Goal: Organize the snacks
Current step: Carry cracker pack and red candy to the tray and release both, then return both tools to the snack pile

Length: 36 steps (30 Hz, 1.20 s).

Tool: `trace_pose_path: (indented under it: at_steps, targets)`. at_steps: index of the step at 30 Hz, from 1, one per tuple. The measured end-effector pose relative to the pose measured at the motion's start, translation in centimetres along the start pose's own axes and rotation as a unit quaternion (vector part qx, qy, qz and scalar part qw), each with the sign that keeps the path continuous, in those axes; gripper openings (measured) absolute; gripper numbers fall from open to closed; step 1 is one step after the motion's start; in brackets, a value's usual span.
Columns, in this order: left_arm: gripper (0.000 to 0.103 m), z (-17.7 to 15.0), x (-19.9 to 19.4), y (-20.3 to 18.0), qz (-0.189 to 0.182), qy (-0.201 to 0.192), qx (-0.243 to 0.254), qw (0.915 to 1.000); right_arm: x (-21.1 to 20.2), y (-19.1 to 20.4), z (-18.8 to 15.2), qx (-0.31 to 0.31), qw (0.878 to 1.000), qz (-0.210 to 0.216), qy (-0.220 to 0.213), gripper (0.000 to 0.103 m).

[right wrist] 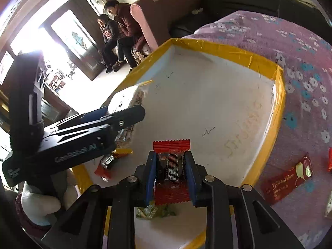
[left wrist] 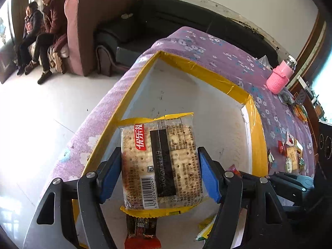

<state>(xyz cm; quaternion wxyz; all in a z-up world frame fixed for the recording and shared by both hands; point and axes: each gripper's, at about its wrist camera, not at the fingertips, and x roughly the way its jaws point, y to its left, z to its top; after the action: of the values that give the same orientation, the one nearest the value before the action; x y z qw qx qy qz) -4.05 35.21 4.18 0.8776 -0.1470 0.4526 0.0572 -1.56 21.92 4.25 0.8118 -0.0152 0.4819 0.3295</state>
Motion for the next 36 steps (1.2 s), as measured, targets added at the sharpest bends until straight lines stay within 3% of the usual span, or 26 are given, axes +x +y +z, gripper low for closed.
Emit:
trace_pose_path:
  at_steps: [3, 6, 11, 17, 23, 30, 36]
  targets:
    - [0.070, 0.0, -0.2, 0.4, -0.010, -0.002, -0.011, 0.9999, 0.0, -0.4, 0.1, 0.006, 1.000, 0.000, -0.006, 0.032]
    - [0.071, 0.0, -1.0, 0.7, -0.018, -0.006, -0.022, 0.9996, -0.7, -0.1, -0.4, 0.006, 1.000, -0.004, -0.016, 0.046]
    - [0.070, -0.4, -4.1, 0.1, -0.023, -0.039, -0.026, 0.9986, -3.1, -0.6, -1.3, 0.012, 0.999, -0.002, -0.038, 0.048]
    - [0.073, -2.0, -8.1, -3.0, -0.078, -0.067, -0.018, 0.9946, -7.2, -3.0, -4.0, 0.037, 0.997, -0.008, -0.070, 0.052]
    - [0.073, -4.7, -9.5, -8.6, -0.150, -0.044, 0.017, 0.9876, -11.9, -7.9, -7.2, 0.077, 0.991, -0.035, -0.099, 0.052]
    - [0.073, -6.6, -8.6, -13.9, -0.170, -0.014, 0.058, 0.9837, -19.4, -17.9, -11.2, 0.169, 0.968, -0.101, -0.153, 0.054]
    - [0.073, -7.9, -7.2, -16.3, -0.180, 0.014, 0.060, 0.9817, -20.7, -21.7, -12.5, 0.199, 0.959, -0.122, -0.160, 0.054]
